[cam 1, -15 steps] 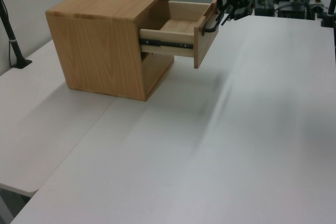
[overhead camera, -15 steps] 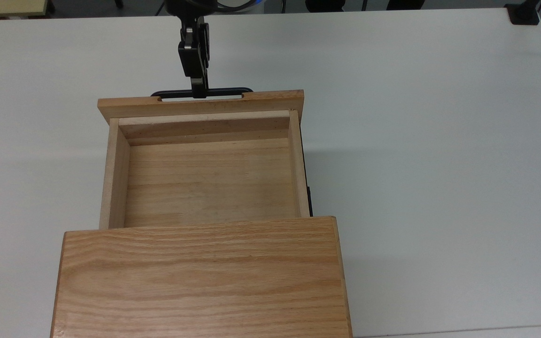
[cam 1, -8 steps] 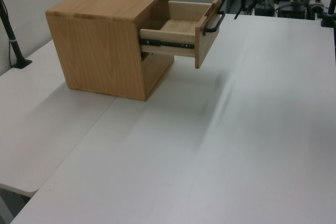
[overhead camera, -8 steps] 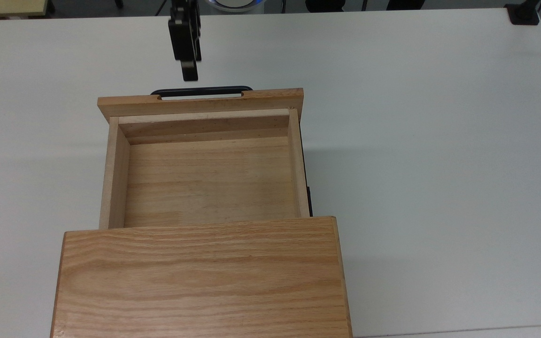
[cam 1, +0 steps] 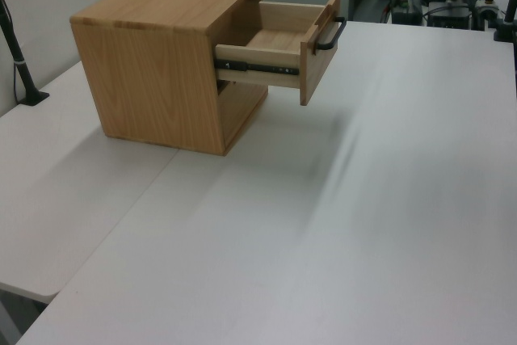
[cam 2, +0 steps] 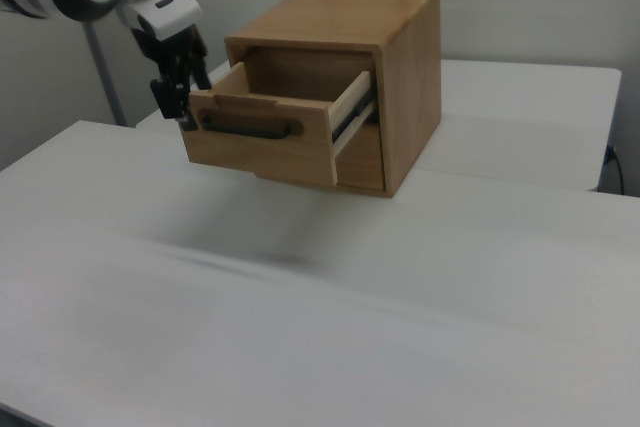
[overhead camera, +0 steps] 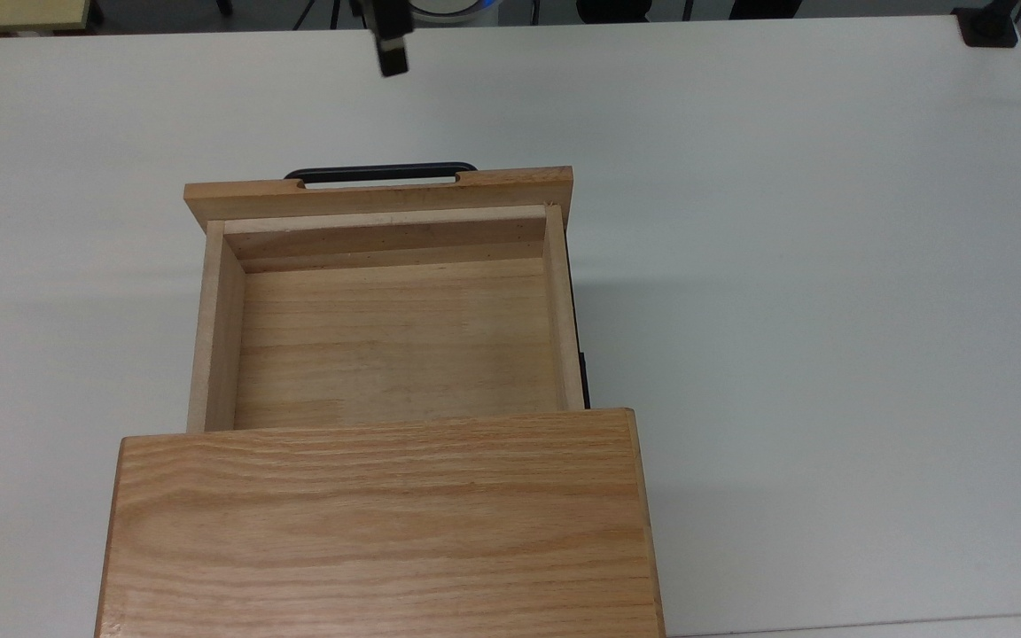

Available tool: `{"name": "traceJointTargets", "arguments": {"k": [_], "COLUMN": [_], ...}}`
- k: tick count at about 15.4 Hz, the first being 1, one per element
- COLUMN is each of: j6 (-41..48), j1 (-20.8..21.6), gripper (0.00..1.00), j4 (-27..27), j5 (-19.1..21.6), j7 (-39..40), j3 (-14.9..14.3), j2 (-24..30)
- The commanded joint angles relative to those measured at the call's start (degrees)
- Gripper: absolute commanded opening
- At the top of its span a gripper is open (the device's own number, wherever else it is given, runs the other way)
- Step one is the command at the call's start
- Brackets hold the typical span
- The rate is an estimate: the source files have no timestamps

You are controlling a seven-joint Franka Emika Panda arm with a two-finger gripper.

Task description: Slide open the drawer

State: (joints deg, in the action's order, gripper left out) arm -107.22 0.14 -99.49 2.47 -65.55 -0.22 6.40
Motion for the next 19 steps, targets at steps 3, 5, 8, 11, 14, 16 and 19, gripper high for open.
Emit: {"name": "traceJointTargets", "arguments": {"k": [3, 5, 8, 11, 14, 16, 19], "j6": [11.23, 15.62, 16.70, 16.70, 16.70, 16.61, 16.26], "j1": [0.65, 0.65, 0.56, 0.74, 1.35, 2.40, 2.50], "gripper": [1.00, 1.00, 1.00, 1.00, 1.00, 1.00, 1.00], "j4": [3.33, 4.47, 5.09, 5.27, 5.09, 5.09, 5.18], "j5": [-0.71, -0.71, -0.88, -4.29, -5.89, -6.33, -6.94], "j7": [28.92, 38.78, 46.28, 50.15, 59.62, 64.12, 64.67], "j3": [2.24, 2.77, 2.77, 2.86, 2.95, 2.86, 2.86], "j2": [0.36, 0.28, 0.19, -0.16, -0.69, -1.83, -2.89]}}
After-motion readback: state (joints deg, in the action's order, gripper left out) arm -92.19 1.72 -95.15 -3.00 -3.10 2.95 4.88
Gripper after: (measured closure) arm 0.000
